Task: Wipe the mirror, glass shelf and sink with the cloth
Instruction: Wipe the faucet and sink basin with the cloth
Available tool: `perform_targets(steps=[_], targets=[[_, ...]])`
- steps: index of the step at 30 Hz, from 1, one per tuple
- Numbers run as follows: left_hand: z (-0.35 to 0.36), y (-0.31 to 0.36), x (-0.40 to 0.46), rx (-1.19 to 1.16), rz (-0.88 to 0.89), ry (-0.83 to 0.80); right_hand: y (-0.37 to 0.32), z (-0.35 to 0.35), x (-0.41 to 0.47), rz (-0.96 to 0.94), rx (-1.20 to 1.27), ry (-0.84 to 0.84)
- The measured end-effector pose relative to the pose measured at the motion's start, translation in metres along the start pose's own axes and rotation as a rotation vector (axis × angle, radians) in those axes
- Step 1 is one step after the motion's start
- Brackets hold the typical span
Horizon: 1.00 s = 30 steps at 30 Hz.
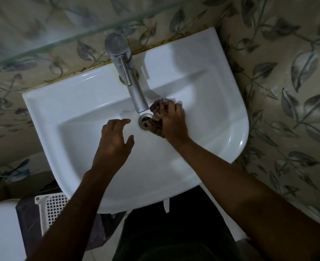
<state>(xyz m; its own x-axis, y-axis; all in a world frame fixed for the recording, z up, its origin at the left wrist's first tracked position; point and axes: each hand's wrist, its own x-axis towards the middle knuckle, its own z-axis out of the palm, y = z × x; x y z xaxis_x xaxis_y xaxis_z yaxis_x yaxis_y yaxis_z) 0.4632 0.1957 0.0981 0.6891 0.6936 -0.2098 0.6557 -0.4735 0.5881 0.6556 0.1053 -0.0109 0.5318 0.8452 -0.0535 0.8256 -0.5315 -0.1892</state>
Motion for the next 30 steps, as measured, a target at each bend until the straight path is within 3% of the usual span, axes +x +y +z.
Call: perform_targets(steps=[6,11,13,17,19,23,27,30], targets=[[0.0,-0.004,0.001,-0.015,0.036,0.023,-0.059,0.014,-0.047,-0.307,0.297,-0.323],[-0.003,-0.001,0.002,-0.018,-0.001,0.038,-0.033,0.001,-0.055,-0.498,0.164,-0.336],[-0.003,0.001,0.003,-0.022,-0.007,0.032,-0.014,-0.012,-0.043,-0.408,0.061,-0.328],[0.003,0.007,0.0,-0.03,-0.009,-0.008,-0.009,-0.026,-0.034,-0.056,0.016,-0.29],[0.008,0.014,-0.002,-0.032,0.026,-0.029,-0.025,-0.025,-0.048,-0.059,0.043,-0.327],[0.023,0.03,-0.004,-0.03,0.094,-0.099,-0.023,-0.031,-0.081,-0.32,0.082,-0.449],[0.035,0.051,0.001,-0.087,0.106,-0.156,0.023,-0.079,-0.06,-0.224,-0.17,-0.535],[0.041,0.064,0.008,-0.107,0.15,-0.172,0.061,-0.112,-0.034,-0.089,-0.367,-0.499]])
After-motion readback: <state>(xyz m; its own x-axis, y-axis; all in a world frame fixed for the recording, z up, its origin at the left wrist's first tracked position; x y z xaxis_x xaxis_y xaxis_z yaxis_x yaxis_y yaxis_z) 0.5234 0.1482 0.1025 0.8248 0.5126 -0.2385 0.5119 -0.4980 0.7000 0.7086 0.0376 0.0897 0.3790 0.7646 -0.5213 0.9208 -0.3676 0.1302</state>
